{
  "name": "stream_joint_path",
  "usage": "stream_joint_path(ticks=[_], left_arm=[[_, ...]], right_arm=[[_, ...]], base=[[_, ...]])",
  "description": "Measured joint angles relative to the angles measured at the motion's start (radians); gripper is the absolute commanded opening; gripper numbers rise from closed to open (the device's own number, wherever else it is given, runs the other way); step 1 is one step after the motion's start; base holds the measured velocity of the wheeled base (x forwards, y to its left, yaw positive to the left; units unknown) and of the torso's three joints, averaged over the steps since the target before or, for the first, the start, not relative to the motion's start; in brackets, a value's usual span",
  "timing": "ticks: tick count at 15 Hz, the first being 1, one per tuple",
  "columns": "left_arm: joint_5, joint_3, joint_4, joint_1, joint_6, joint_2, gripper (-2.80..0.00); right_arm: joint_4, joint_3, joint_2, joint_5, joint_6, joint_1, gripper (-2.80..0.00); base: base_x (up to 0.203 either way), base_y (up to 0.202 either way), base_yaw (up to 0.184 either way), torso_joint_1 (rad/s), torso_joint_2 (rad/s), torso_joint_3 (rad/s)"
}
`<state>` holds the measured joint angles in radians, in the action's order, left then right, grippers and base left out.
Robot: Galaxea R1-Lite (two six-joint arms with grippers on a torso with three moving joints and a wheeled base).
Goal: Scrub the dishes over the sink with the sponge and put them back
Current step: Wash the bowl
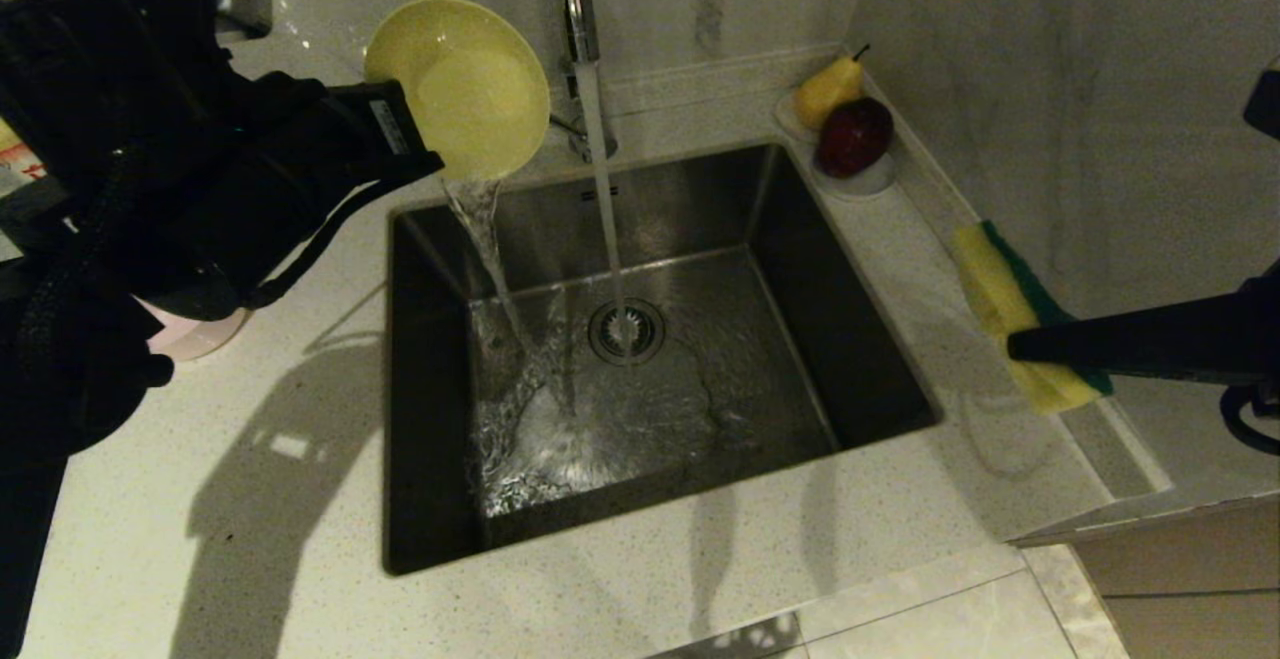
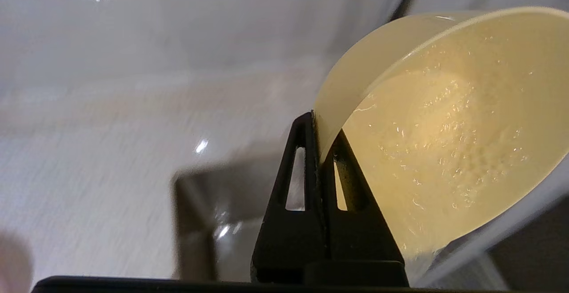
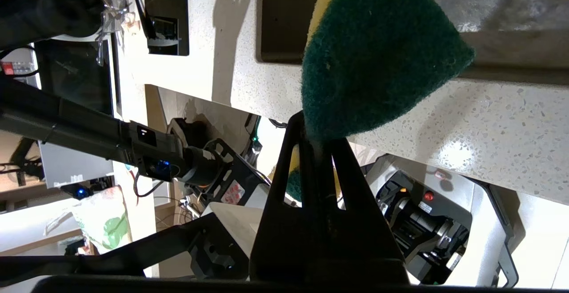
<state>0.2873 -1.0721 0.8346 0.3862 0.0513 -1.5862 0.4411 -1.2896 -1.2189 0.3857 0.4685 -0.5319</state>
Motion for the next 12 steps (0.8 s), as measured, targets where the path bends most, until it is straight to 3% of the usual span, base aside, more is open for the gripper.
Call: stream_joint_path(ticks=[6,12], left_arm=[[-0.18,0.187,0.171,-0.003,0.047,0.134,-2.8],[-0.192,0.225,0.199,-0.001,0.041,0.187,-2.8]], right_arm=[[0.002,-0.013,-0.001,-0.001,0.0,0.0,-2.8],[0.0,-0.013,0.0,0.0,0.0,-0.011,-2.8]], base=[[0.0,0.0,0.0,0.0,0.0,0.0],[0.0,0.0,0.0,0.0,0.0,0.0]])
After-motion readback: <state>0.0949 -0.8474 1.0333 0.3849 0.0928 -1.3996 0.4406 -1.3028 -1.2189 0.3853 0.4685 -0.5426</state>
